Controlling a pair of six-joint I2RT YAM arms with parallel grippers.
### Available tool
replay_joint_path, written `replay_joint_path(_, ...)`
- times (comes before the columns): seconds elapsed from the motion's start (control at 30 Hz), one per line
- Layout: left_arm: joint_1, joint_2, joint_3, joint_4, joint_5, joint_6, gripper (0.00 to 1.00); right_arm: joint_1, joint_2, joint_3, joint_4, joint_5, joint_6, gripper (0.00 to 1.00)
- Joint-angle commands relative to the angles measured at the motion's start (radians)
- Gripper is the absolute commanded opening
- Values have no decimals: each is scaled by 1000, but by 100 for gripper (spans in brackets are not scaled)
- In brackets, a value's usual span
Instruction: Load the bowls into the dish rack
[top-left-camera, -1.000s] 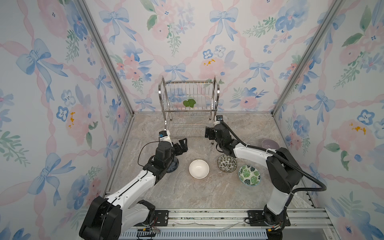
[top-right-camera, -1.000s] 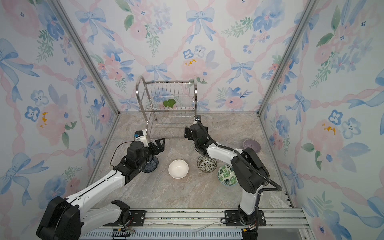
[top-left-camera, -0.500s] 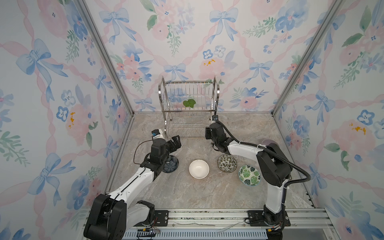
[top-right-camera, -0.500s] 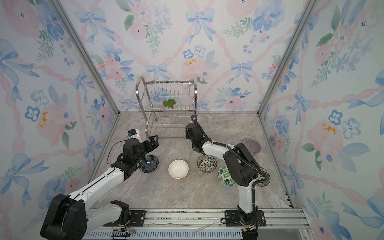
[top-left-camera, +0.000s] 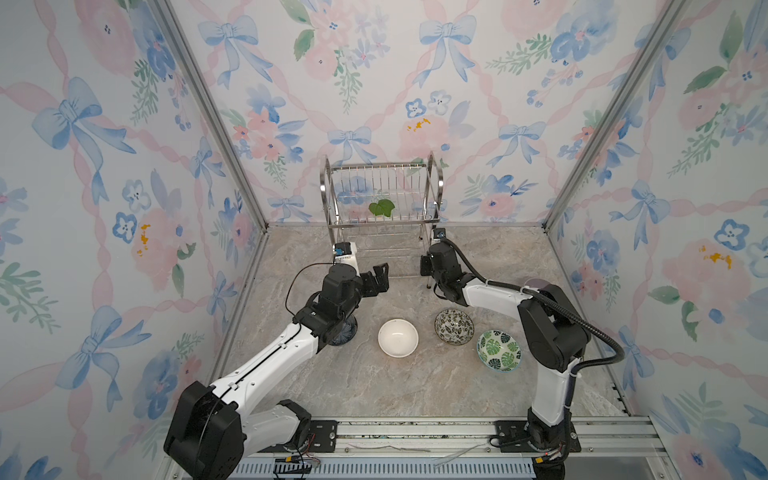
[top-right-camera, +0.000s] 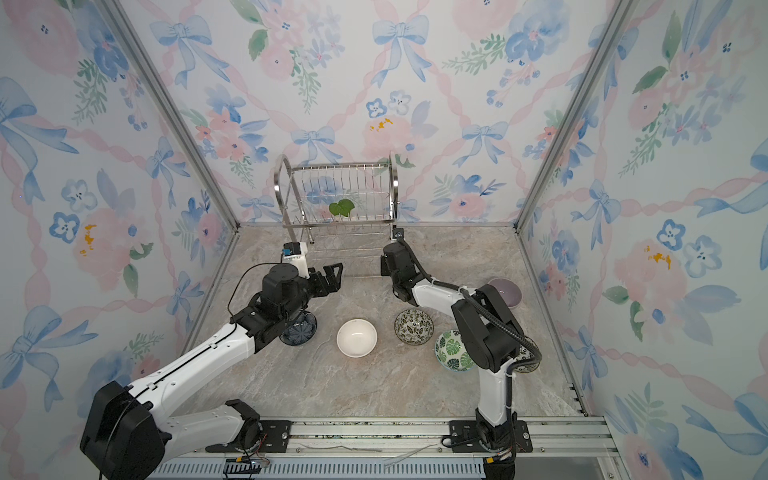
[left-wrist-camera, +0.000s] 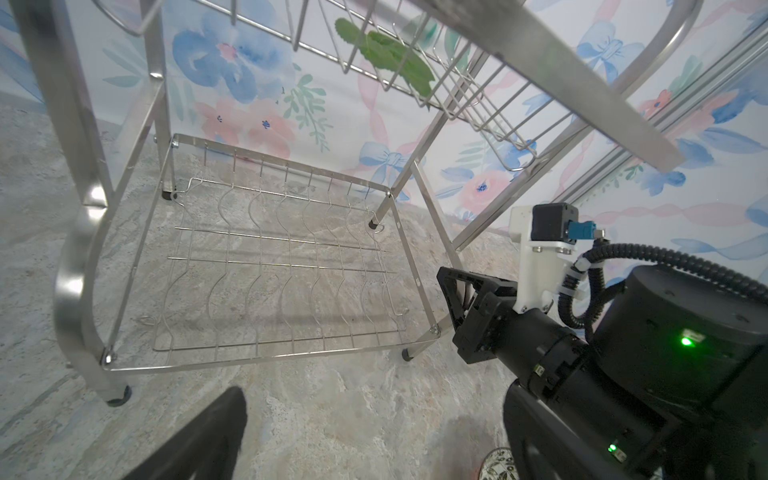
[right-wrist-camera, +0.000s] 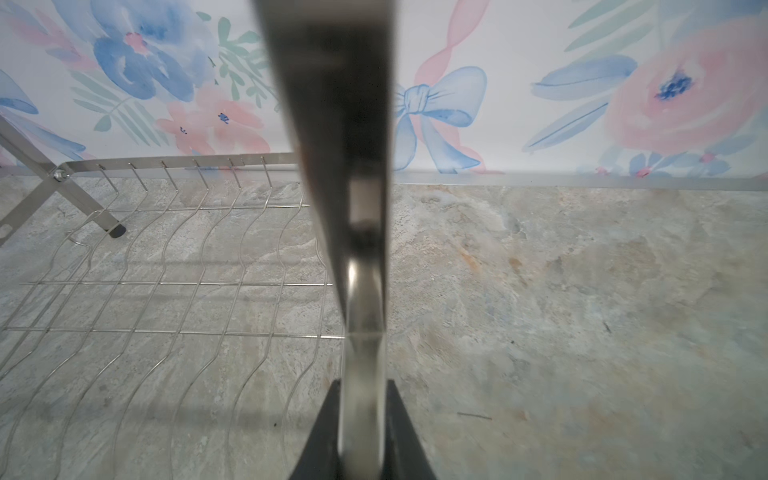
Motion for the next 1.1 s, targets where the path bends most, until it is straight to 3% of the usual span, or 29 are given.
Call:
replay_joint_path(0.0, -45, 2, 32, -39, -42, 85, 98, -56, -93, -67, -29, -39, -48, 12)
replay_joint_path(0.13, -96, 0, 46, -45, -95, 115, 98, -116, -155, -134, -38, -53, -50, 7)
replay_joint_path(0.47, -126, 32, 29, -50, -152, 119, 98, -213, -259, -243, -29, -63, -65, 8)
replay_joint_path(0.8, -120, -1, -14, -125, -418, 6, 98, -236, -231, -248, 42, -207, -173, 9)
replay_joint_path(0.93, -102, -5, 2, -195, -421, -25, 98, -251, -194, -237, 69, -296, -236, 9)
replay_joint_path(1.07, -92, -8, -1, -209, -414, -28, 98, -264, -180, -213, 41, -277, -227, 13)
